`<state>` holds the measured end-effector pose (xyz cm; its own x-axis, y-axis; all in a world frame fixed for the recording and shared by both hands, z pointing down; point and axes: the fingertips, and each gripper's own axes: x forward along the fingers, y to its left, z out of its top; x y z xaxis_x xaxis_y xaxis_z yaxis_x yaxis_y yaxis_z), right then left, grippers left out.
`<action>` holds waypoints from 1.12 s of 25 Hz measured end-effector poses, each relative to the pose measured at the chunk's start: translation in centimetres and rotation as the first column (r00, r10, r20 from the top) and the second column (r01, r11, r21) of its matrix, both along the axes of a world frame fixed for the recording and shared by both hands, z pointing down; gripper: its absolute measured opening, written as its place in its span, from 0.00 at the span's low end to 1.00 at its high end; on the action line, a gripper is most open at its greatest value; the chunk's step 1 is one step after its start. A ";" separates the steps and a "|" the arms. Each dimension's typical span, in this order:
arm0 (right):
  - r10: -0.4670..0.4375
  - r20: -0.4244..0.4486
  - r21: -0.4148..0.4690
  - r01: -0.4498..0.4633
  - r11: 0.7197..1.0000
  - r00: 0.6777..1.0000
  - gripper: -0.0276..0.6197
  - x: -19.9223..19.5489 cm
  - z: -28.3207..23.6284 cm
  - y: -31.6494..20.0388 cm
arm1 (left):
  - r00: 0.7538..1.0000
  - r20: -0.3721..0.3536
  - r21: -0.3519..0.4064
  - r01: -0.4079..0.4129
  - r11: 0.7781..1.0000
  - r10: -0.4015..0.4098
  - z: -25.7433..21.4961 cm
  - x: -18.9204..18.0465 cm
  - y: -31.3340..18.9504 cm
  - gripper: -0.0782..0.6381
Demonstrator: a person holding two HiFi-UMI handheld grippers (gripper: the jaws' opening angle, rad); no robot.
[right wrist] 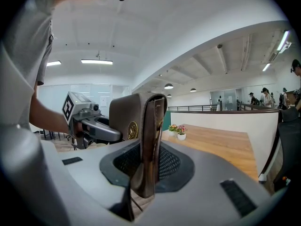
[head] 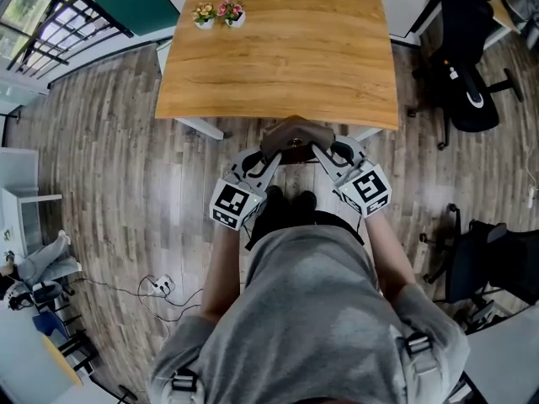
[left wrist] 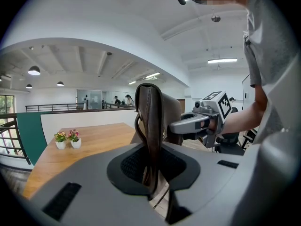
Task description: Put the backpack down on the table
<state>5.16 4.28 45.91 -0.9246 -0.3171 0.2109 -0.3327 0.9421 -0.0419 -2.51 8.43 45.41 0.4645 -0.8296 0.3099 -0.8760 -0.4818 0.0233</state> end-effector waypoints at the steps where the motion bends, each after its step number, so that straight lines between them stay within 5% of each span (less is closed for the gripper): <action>1: 0.001 0.004 0.002 -0.001 1.000 1.000 0.16 0.2 -0.1 0.0 | 1.000 0.002 0.004 -0.001 1.000 0.001 -0.1 0.2 -0.1 0.20; 28: 0.008 -0.020 0.015 -0.008 1.000 1.000 0.16 -0.6 -0.1 -3.6 | 1.000 -0.009 0.016 -0.010 1.000 0.010 0.0 -0.7 -3.9 0.20</action>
